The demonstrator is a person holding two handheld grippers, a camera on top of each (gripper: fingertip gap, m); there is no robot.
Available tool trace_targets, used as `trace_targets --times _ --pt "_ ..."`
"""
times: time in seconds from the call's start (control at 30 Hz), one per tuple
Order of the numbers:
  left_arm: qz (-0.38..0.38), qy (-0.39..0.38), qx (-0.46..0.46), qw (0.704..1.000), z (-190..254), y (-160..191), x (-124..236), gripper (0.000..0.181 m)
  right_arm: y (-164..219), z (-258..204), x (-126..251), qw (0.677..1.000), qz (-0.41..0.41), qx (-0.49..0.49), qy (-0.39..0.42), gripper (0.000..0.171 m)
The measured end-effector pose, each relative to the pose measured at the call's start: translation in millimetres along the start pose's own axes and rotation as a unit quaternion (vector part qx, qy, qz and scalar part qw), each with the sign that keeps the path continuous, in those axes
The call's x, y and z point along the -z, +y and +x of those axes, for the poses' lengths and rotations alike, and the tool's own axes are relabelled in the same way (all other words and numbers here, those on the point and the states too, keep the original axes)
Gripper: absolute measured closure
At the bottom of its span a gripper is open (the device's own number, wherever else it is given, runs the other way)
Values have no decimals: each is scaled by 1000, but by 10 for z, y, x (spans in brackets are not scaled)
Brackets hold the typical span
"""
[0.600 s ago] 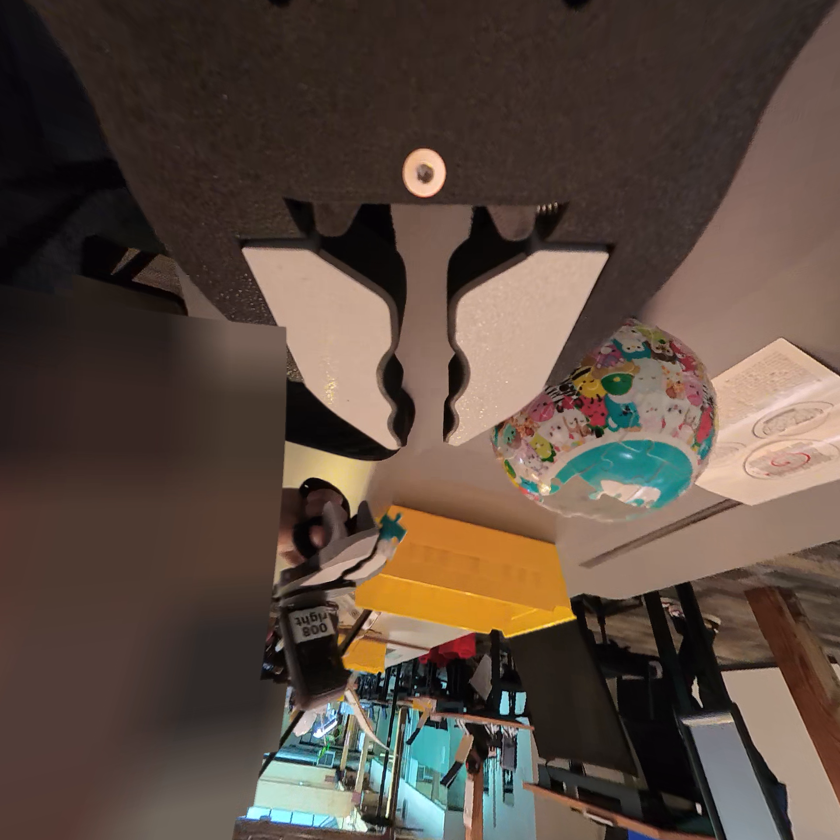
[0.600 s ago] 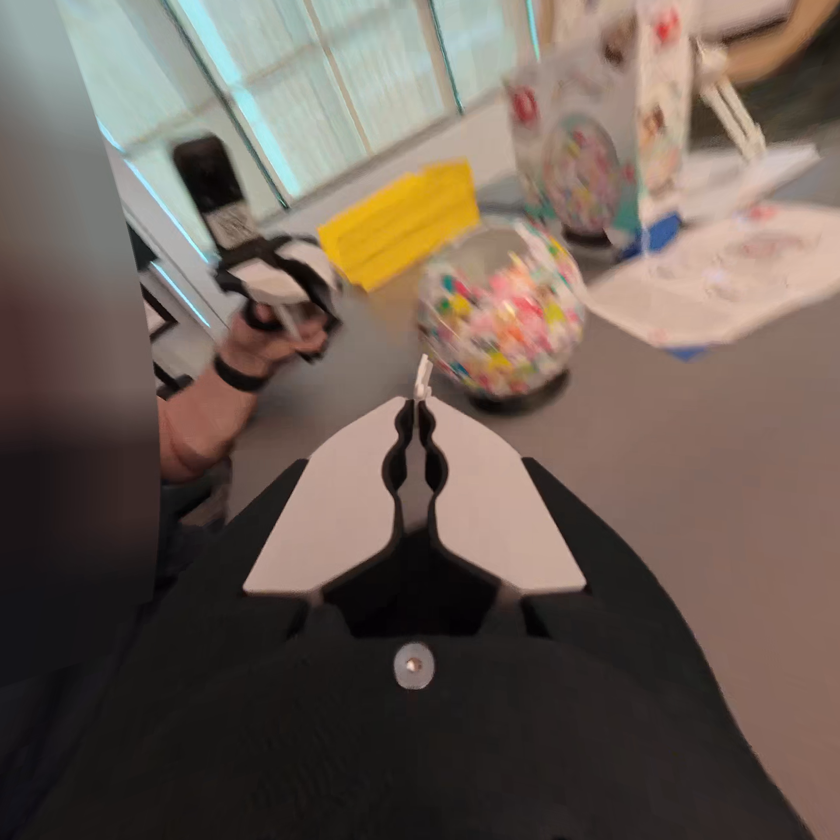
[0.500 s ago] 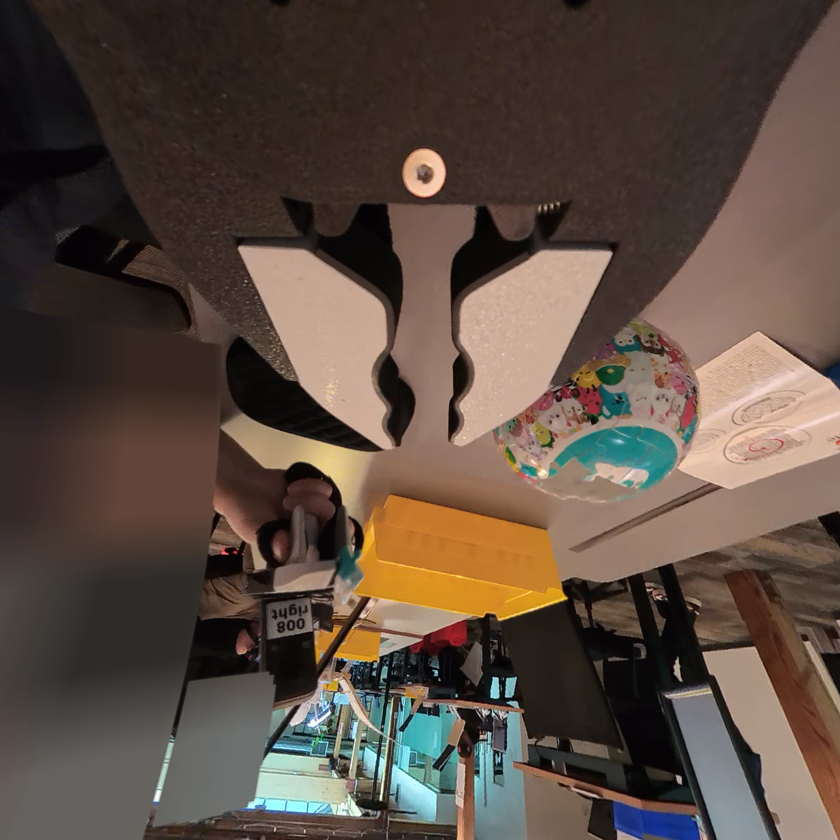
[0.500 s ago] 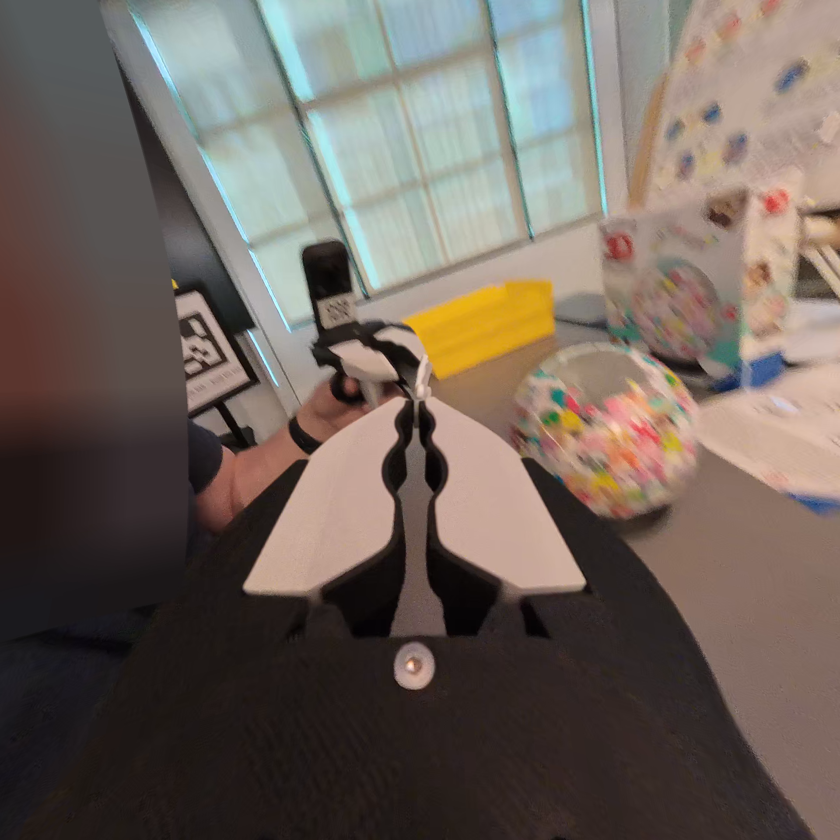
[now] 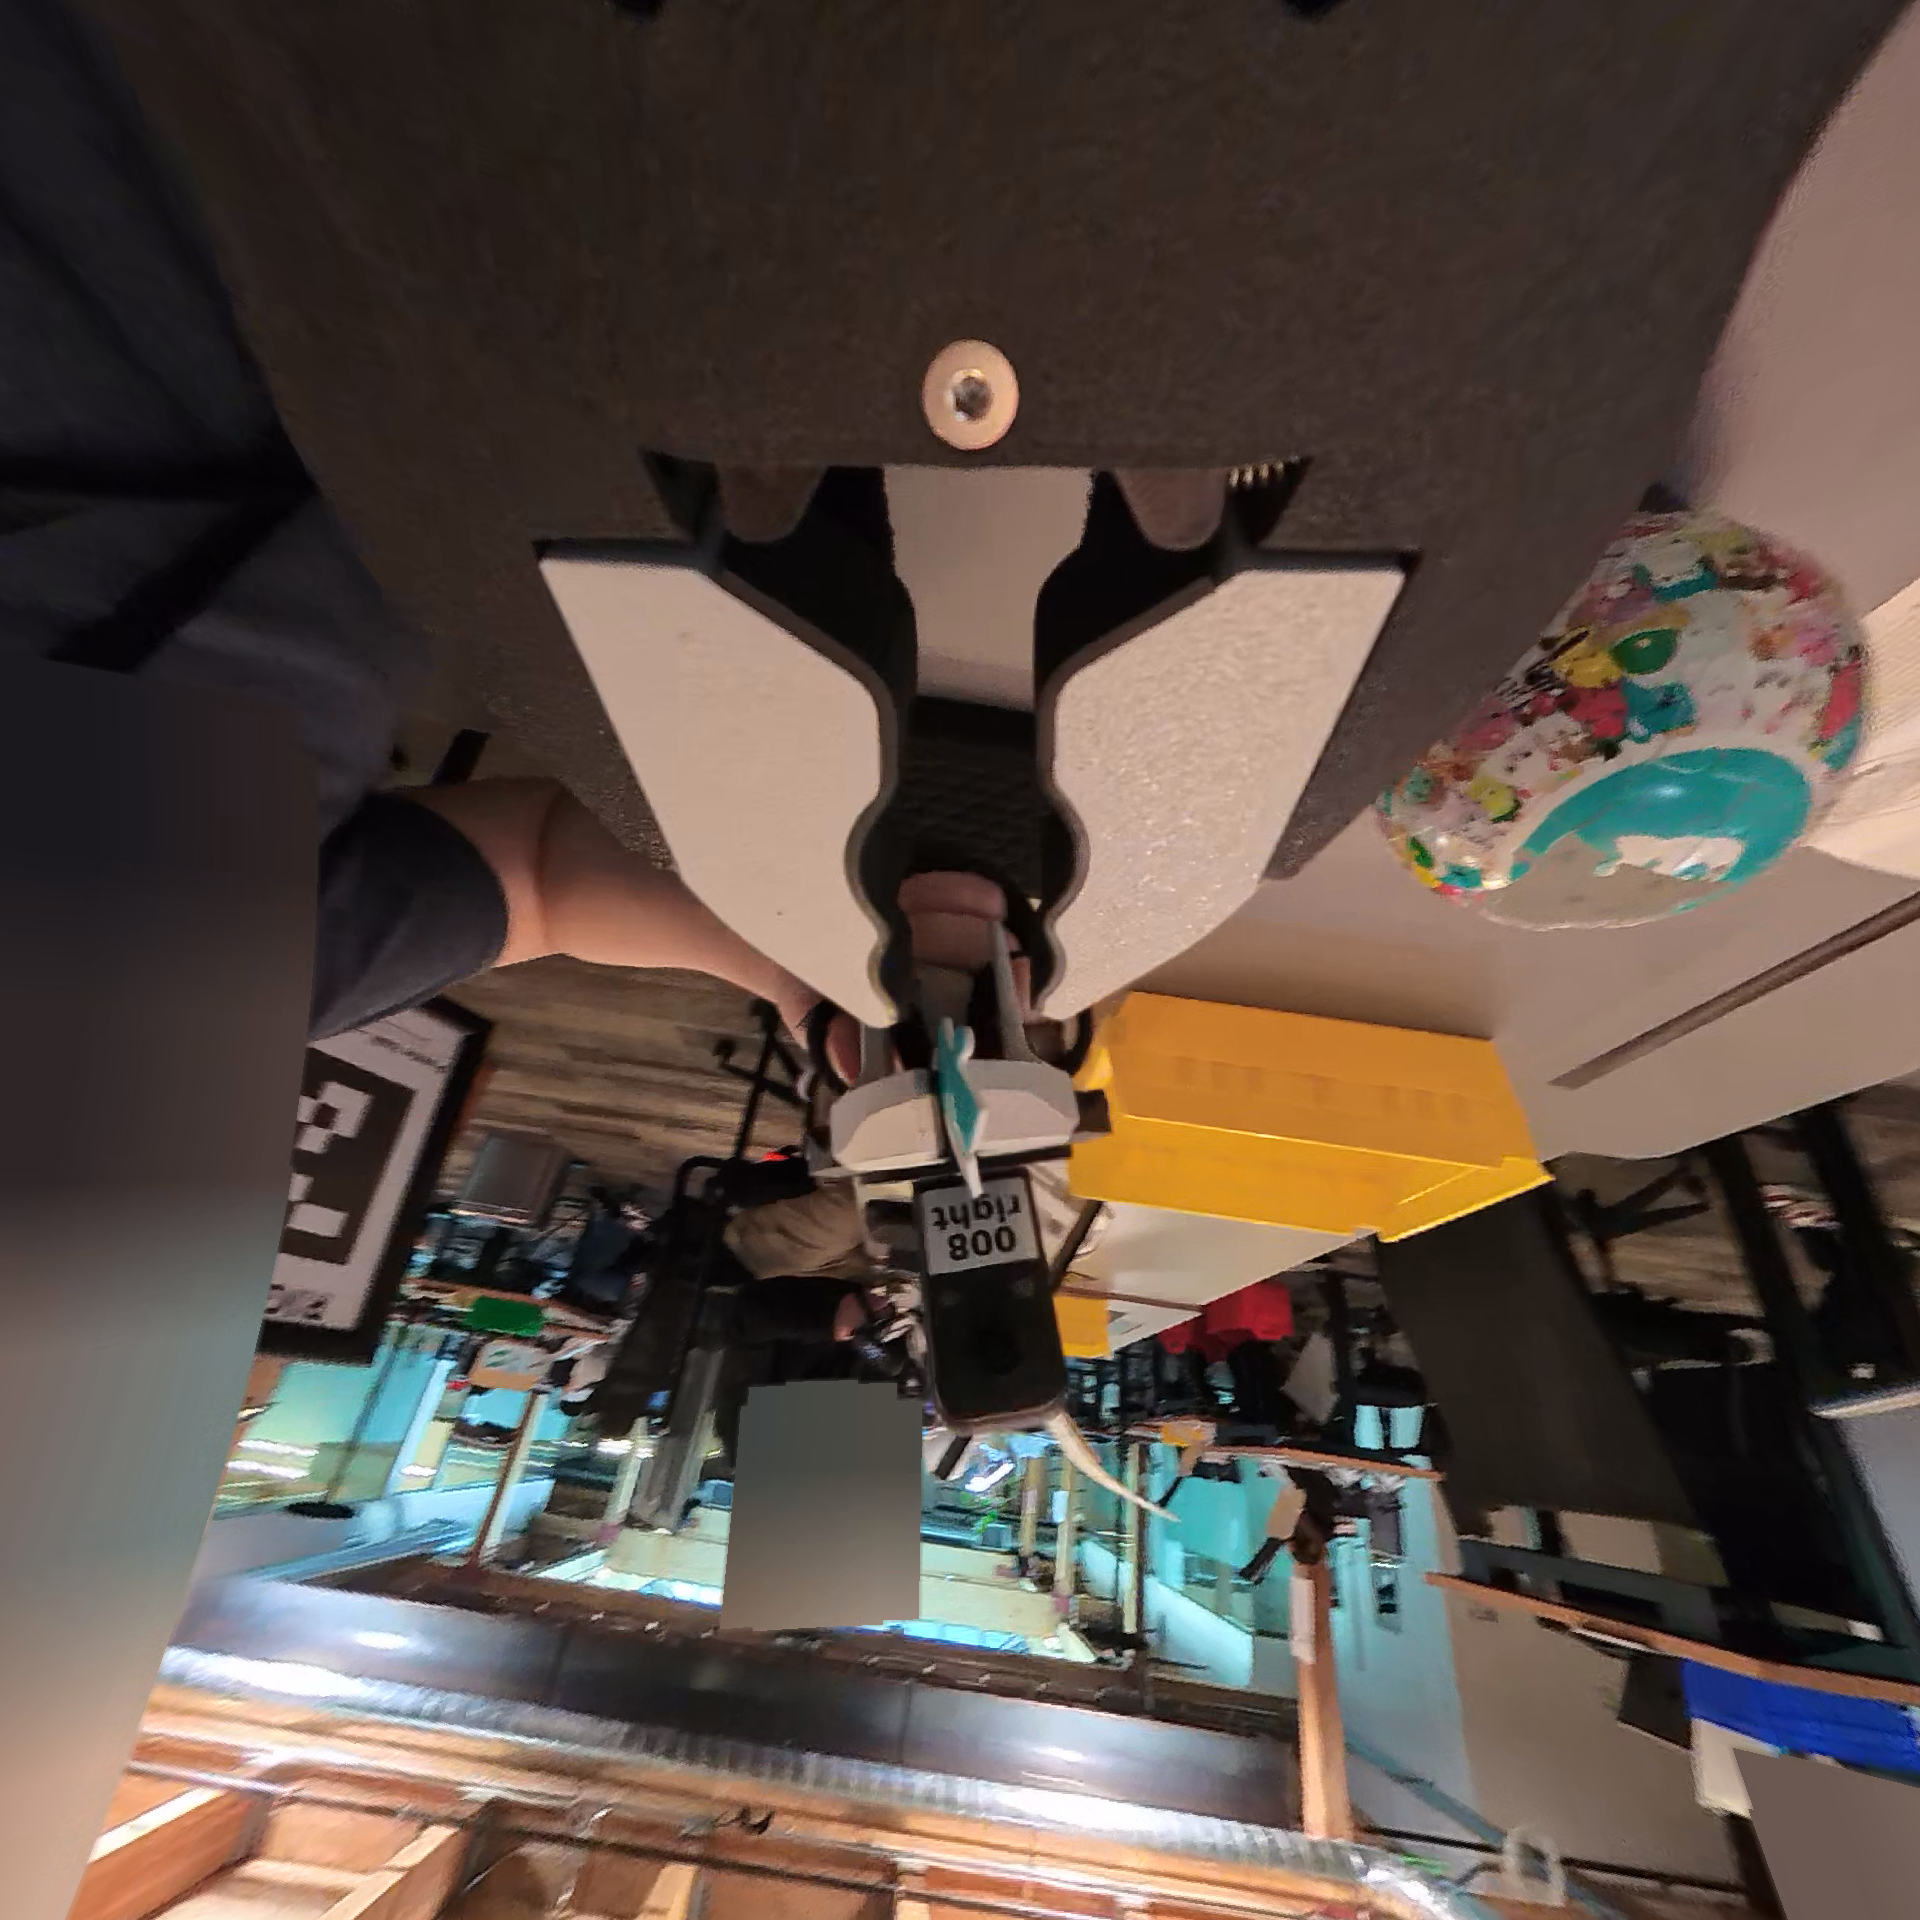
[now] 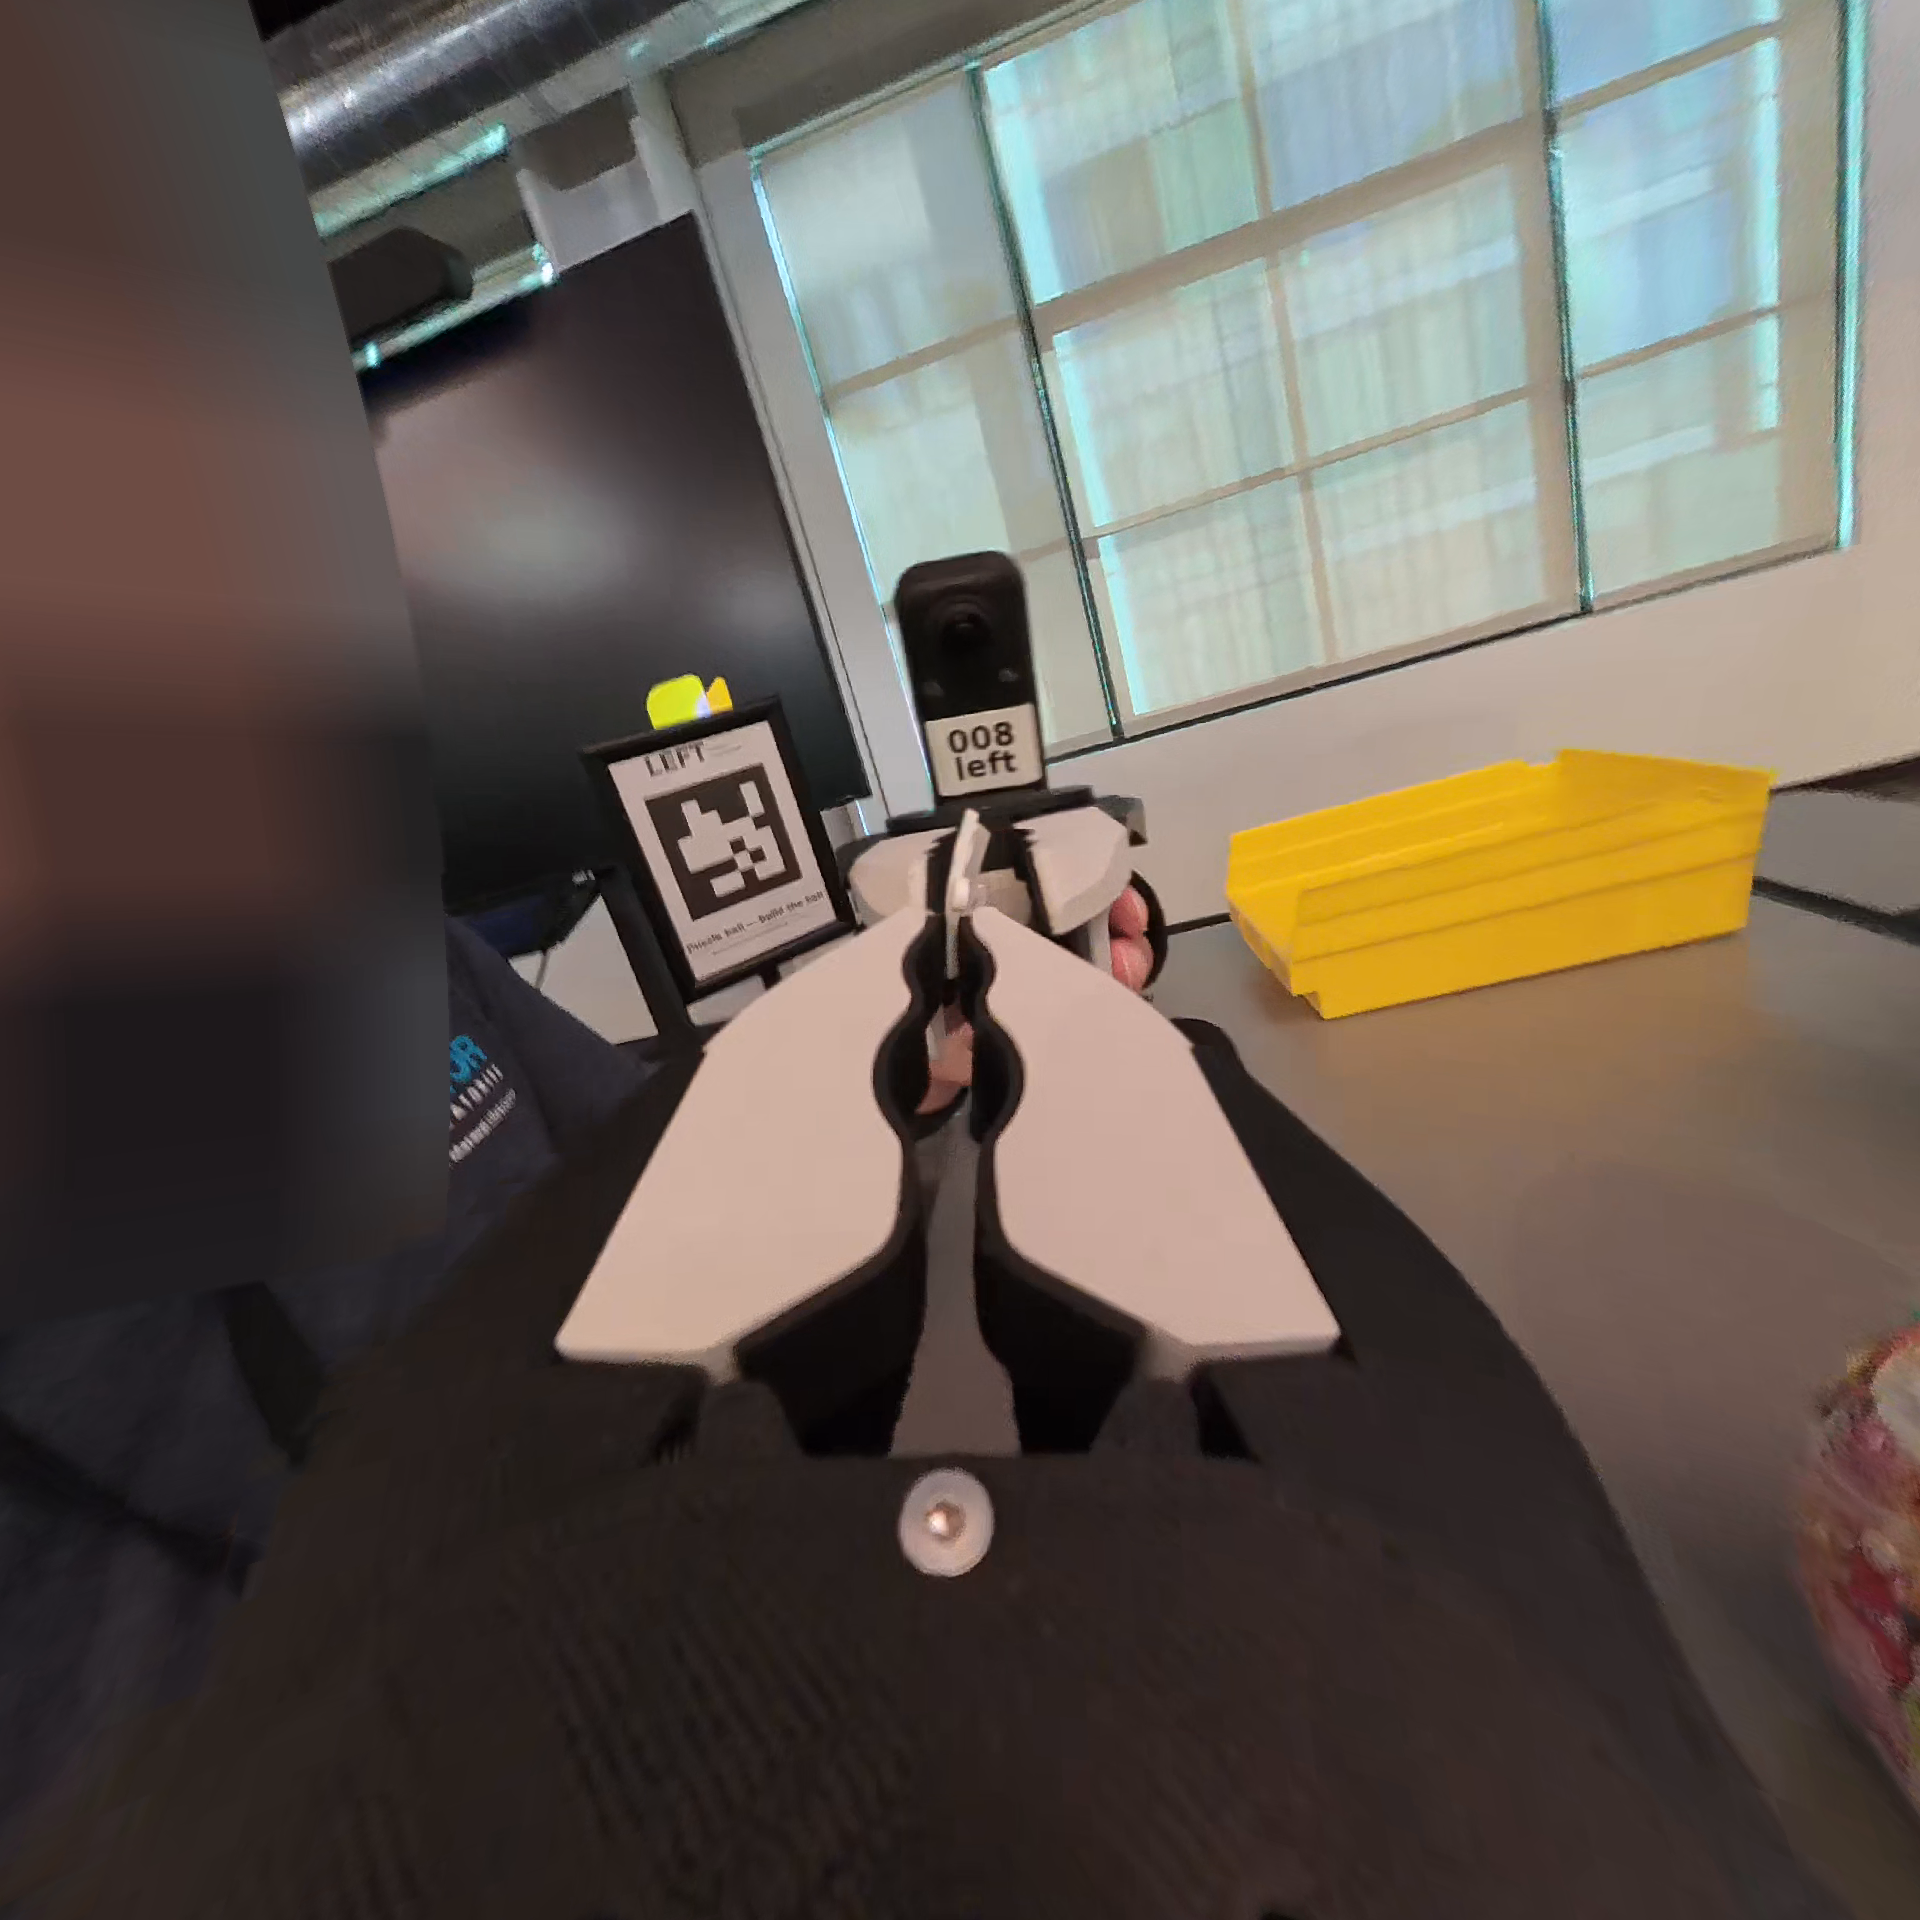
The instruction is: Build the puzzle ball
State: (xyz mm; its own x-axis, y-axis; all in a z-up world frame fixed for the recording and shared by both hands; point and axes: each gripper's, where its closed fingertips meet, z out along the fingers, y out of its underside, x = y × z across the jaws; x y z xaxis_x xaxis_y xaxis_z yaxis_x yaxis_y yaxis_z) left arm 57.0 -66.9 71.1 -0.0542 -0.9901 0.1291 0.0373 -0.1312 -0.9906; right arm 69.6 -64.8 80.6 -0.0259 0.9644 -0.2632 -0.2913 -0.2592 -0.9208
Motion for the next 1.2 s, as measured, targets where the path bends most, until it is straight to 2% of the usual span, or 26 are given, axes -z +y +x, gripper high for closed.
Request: trace_targets --times 0.13,0.2,0.4,0.57,0.63,0.93,1.07,1.2 --pt "-7 79 -33 996 204 34 109 159 66 -180 -104 990 -43 125 -48 169" --pt "-15 88 -75 993 253 42 170 159 94 -259 -141 969 -66 226 -67 169" --pt "-28 52 -249 967 372 9 341 159 223 -408 -315 854 -154 489 -93 168" --pt "-16 9 -318 948 482 -33 387 157 260 -456 -392 773 -193 595 -103 168" --pt "-12 0 -334 943 490 -23 383 157 286 -468 -397 753 -204 616 -110 168" --pt "1 11 -331 944 476 -28 333 161 315 -344 -323 759 -214 608 -94 168" --pt "-41 15 -335 941 462 67 204 162 464 -187 -250 759 -275 583 -87 168" --pt "-82 0 -341 937 306 218 108 162 473 -147 -206 760 -283 579 -88 168"
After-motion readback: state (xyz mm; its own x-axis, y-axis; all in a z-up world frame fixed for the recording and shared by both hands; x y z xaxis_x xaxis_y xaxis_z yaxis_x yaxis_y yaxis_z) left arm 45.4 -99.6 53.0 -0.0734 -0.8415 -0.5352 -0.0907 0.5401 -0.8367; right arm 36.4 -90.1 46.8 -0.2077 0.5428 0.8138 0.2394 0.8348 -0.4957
